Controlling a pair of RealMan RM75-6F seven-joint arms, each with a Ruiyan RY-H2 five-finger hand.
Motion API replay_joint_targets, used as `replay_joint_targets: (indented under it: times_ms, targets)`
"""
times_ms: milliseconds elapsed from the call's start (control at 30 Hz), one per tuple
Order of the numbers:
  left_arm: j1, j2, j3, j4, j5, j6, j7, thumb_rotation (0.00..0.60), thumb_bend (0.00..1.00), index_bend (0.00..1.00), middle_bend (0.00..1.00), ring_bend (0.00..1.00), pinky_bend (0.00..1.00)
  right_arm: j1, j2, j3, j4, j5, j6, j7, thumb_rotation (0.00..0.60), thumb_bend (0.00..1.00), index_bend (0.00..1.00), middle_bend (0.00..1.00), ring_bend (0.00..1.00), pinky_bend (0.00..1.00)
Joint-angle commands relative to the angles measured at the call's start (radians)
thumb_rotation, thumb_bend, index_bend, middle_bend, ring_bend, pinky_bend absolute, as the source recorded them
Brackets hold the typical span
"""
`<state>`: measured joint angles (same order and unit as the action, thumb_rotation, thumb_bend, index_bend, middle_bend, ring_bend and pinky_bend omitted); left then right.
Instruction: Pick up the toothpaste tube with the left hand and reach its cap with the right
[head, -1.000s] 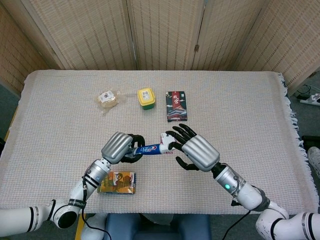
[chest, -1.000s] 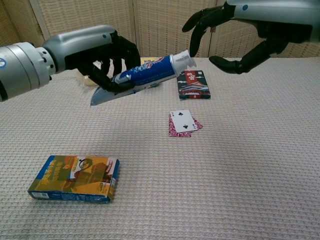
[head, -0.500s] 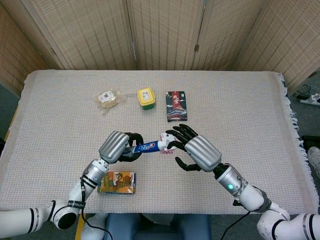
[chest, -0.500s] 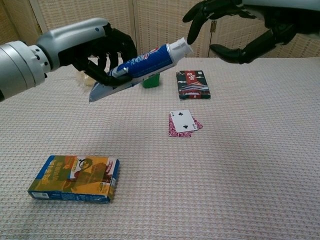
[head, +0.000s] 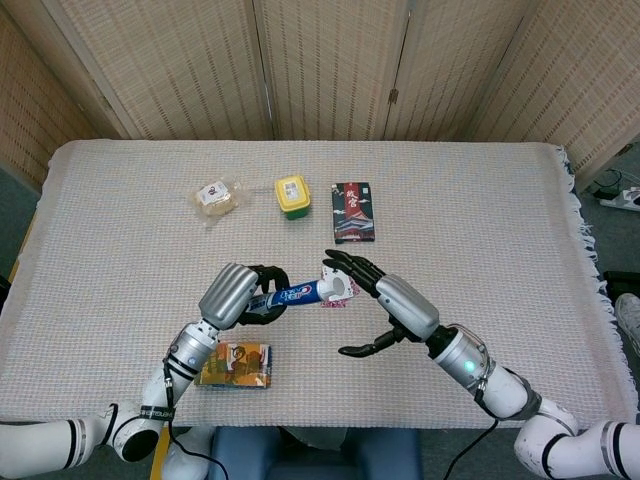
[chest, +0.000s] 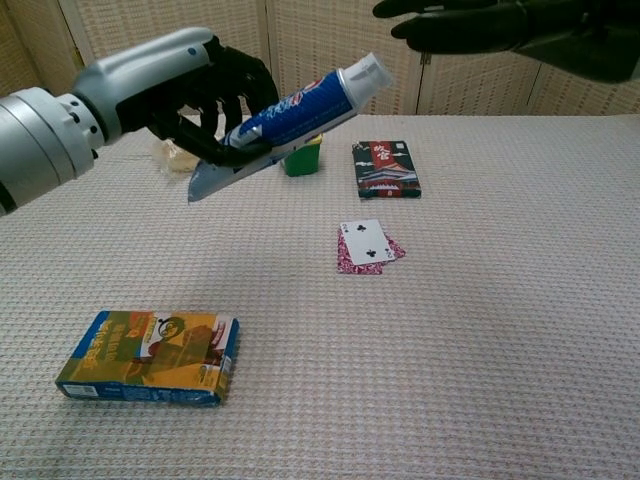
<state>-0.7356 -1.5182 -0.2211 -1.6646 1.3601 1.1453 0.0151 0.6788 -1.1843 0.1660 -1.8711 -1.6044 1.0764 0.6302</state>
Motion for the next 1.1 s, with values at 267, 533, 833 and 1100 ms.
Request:
replay_joint_targets:
  times_ms: [267, 533, 833, 1100]
  targets:
    - [0.002, -0.023, -0.006, -0.002, 0.012, 0.018, 0.005, 0.600, 0.82, 0.76, 0.88, 0.77, 0.72, 0.057, -0.103, 0.041, 0.069, 0.050, -0.012, 0.092, 0.382, 0.12, 0.00, 0.00, 0.00, 0.00]
    - [0.004, -0.028, -0.010, -0.001, 0.022, 0.028, 0.000, 0.600, 0.82, 0.77, 0.88, 0.77, 0.72, 0.079, -0.147, 0.059, 0.090, 0.072, -0.015, 0.130, 0.381, 0.12, 0.00, 0.00, 0.00, 0.00]
    - [0.004, -0.032, -0.013, -0.003, 0.026, 0.031, 0.002, 0.600, 0.82, 0.77, 0.88, 0.77, 0.72, 0.100, -0.175, 0.069, 0.100, 0.090, -0.027, 0.145, 0.380, 0.12, 0.00, 0.00, 0.00, 0.00]
    - [0.003, -0.036, -0.021, -0.009, 0.027, 0.035, -0.007, 0.600, 0.82, 0.77, 0.88, 0.77, 0.72, 0.113, -0.204, 0.075, 0.106, 0.088, -0.026, 0.196, 0.382, 0.12, 0.00, 0.00, 0.00, 0.00]
